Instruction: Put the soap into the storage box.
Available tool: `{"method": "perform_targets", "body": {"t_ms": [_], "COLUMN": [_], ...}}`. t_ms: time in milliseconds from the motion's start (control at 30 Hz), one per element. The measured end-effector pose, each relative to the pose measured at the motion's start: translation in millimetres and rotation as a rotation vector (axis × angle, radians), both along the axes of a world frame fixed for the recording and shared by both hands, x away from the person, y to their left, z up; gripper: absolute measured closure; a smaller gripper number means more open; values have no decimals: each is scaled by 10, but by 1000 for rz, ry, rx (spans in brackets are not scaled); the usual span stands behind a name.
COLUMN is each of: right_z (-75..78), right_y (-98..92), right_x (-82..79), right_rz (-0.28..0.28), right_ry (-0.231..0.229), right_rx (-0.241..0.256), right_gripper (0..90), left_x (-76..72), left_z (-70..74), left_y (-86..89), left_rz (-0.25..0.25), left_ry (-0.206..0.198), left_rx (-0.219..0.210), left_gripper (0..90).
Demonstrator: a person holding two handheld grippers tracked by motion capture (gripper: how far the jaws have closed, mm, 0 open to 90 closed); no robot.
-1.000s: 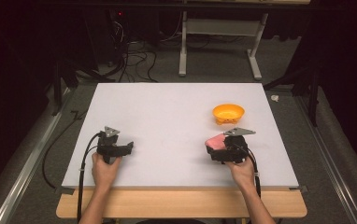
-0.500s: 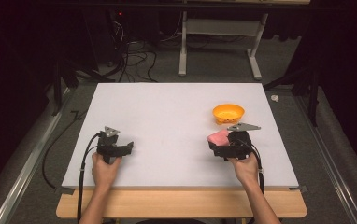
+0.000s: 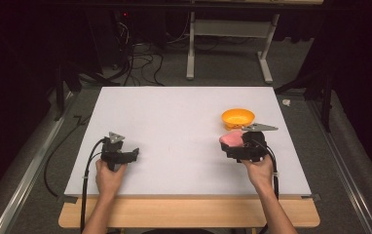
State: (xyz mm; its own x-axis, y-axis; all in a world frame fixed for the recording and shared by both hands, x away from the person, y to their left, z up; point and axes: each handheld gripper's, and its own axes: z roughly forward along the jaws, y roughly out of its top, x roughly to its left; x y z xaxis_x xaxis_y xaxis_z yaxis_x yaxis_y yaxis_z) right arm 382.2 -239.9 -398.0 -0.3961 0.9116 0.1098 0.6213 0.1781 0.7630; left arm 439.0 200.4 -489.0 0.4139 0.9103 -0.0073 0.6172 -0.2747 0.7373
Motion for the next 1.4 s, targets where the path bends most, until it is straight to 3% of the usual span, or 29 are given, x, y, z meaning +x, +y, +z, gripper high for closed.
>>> {"method": "perform_targets", "body": {"t_ms": [600, 1400], "right_z": [135, 294], "right_y": [-117, -232], "right_x": [114, 347], "right_rz": [-30, -72], "right_ry": [0, 17], "right_rx": [42, 56], "right_gripper": [137, 138], "left_x": [0, 0], "left_z": [0, 2], "left_y": [-1, 2], "left_rz": [1, -2], "left_ry": [0, 2], "left_rx": [0, 2], "left_gripper": [180, 180]}}
